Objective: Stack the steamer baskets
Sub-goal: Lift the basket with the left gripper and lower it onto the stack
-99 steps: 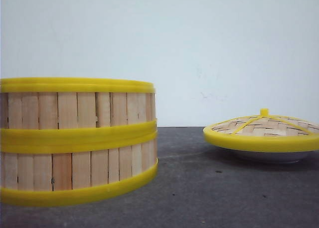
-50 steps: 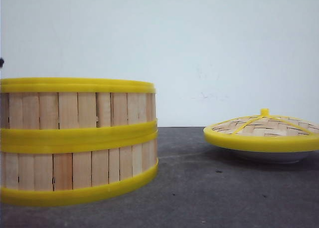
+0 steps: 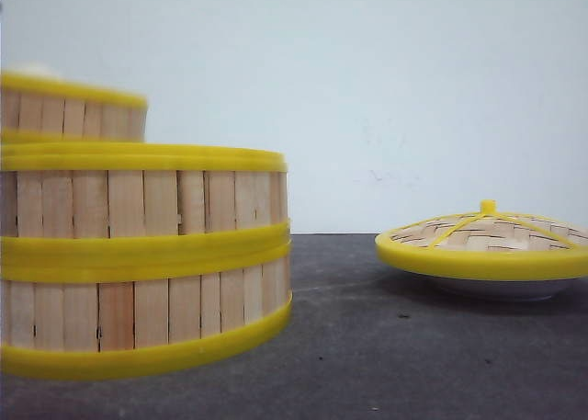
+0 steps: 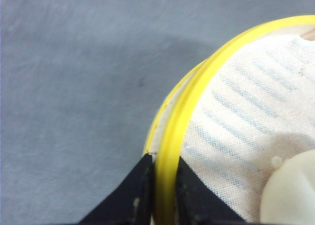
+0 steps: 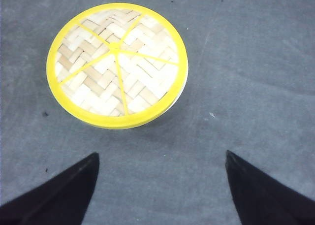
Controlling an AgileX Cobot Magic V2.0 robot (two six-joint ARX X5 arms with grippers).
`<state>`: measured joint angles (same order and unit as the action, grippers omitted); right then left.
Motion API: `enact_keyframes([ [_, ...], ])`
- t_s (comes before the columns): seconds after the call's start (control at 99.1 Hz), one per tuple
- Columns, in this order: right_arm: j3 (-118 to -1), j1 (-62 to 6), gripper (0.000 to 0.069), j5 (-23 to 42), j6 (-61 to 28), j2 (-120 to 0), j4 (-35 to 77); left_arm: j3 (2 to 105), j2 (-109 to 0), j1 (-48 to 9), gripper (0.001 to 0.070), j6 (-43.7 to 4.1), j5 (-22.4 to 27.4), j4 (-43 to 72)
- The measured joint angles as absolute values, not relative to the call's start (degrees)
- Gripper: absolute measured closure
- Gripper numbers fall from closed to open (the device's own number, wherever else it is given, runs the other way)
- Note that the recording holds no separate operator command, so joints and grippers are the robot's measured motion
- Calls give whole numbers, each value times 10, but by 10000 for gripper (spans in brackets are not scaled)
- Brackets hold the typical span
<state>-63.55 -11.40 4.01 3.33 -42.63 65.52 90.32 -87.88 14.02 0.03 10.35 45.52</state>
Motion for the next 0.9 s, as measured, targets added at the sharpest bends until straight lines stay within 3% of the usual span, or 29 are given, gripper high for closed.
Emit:
enact_keyframes([
  [0.222, -635, -114, 187, 20, 23, -426, 655, 905, -807, 105, 682, 3, 164, 528],
  [0.555, -635, -114, 187, 0, 12, -426, 659, 904, -787, 11, 682, 32, 164, 613],
  [0.898, -635, -114, 187, 0, 8, -426, 659, 778, -745, -67, 682, 32, 161, 543],
])
